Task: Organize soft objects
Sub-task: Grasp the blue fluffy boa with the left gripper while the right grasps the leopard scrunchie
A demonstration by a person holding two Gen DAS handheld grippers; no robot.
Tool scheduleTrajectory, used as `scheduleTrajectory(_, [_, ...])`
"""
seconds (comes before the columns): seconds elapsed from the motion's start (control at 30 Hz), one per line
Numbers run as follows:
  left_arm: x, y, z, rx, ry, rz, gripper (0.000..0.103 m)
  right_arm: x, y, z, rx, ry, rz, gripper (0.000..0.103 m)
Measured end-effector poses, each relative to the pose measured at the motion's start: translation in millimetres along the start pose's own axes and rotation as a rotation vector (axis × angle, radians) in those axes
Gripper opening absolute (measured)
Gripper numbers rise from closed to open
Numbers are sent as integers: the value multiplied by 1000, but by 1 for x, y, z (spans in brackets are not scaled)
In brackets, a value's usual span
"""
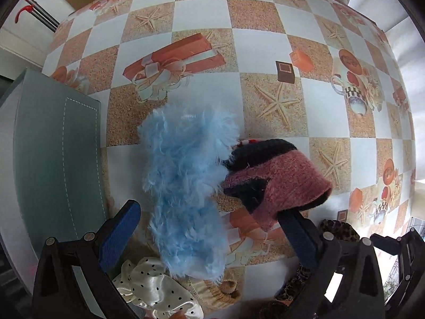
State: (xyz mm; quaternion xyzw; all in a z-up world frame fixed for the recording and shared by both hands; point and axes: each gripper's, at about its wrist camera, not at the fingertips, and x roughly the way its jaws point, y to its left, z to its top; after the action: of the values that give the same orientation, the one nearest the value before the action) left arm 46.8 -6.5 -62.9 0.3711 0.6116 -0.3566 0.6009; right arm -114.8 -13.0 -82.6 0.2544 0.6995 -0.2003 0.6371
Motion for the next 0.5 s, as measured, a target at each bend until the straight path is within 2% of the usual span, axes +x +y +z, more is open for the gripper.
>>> scheduleTrajectory(0.1, [13, -1, -4, -16, 32, -51, 103, 10, 9, 4, -39, -27, -17, 102])
scheduleTrajectory(0.13, [15, -5, -5, -7, 30, -61, 103, 14, 9, 3, -41, -30, -48, 102])
scheduleTrajectory(0.23, [20, -29, -13, 52, 41, -92, 102, 16, -4, -8, 6, -61, -69, 102])
scheduleTrajectory(0.37, [9, -69, -28, 149, 19, -163, 103, 19, -57, -39, 162, -38, -80, 102])
scheduleTrajectory(0.47, [-20, -70, -37, 163, -59, -145, 103, 15, -105, -69, 321, -10, -109, 102])
scheduleTrajectory(0.5, [-30, -64, -38, 163, -87, -127, 103, 11, -117, -79, 362, -19, -81, 102])
